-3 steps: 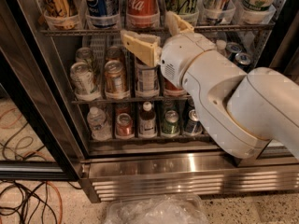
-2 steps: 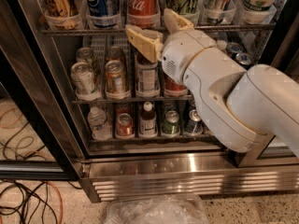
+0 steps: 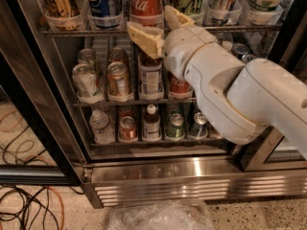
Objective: Pick coke can from top shelf of fridge
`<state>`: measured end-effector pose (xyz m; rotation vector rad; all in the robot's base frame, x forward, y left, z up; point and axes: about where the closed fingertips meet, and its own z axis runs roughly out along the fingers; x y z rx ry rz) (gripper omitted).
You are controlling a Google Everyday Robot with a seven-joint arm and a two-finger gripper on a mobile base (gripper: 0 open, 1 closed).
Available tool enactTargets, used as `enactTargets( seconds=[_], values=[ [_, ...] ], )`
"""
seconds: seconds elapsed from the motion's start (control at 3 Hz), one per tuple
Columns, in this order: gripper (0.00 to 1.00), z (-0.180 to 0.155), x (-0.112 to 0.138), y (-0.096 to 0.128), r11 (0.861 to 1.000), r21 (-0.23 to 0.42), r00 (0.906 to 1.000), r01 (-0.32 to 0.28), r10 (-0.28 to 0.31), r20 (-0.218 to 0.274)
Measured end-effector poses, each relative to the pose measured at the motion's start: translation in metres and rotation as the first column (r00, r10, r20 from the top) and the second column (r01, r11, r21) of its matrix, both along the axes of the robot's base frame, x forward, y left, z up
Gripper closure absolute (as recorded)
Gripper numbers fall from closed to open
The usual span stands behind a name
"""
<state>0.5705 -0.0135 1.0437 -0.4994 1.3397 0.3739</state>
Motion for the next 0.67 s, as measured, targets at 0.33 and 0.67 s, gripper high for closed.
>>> enactTargets(
  seconds=[0.33,0.67],
  values=[
    [0.36,0.009,0.021,-0.006,1.0,0.007,0.9994,0.021,-0.021,0.026],
    [0.38,0.01,0.037,0.007,1.0,0.0,0.9994,-0.007,0.007,0.035]
  ],
)
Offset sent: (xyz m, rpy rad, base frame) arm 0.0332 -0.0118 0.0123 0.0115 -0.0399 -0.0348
